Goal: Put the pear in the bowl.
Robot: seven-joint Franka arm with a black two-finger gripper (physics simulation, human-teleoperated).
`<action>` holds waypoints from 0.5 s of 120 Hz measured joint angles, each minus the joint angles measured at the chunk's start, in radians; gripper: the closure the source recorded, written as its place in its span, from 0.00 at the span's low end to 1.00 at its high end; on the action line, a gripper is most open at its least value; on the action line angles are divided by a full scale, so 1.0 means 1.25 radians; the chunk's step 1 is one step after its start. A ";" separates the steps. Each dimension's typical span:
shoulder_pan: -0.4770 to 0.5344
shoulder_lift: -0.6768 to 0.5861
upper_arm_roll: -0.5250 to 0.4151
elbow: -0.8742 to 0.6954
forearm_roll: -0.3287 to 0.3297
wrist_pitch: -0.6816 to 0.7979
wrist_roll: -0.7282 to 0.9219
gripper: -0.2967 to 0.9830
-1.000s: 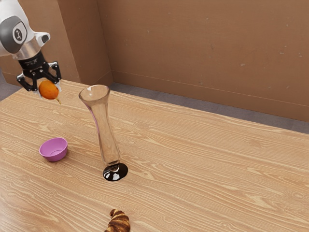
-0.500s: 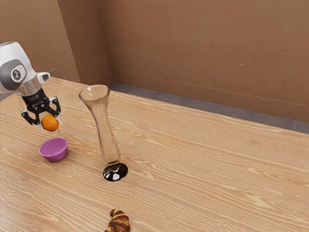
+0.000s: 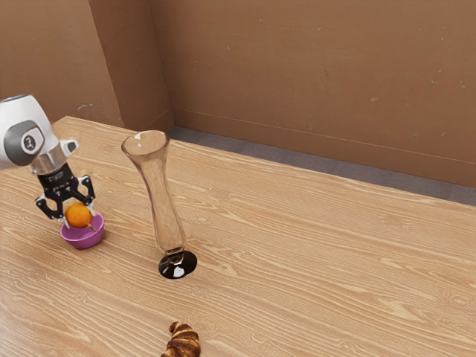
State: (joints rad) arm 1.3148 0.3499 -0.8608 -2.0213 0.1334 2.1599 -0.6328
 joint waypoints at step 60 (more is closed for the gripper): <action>0.001 -0.046 -0.011 0.013 0.004 -0.017 -0.012 0.26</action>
State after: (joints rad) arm 1.3155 0.2928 -0.8741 -2.0053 0.1379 2.1384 -0.6473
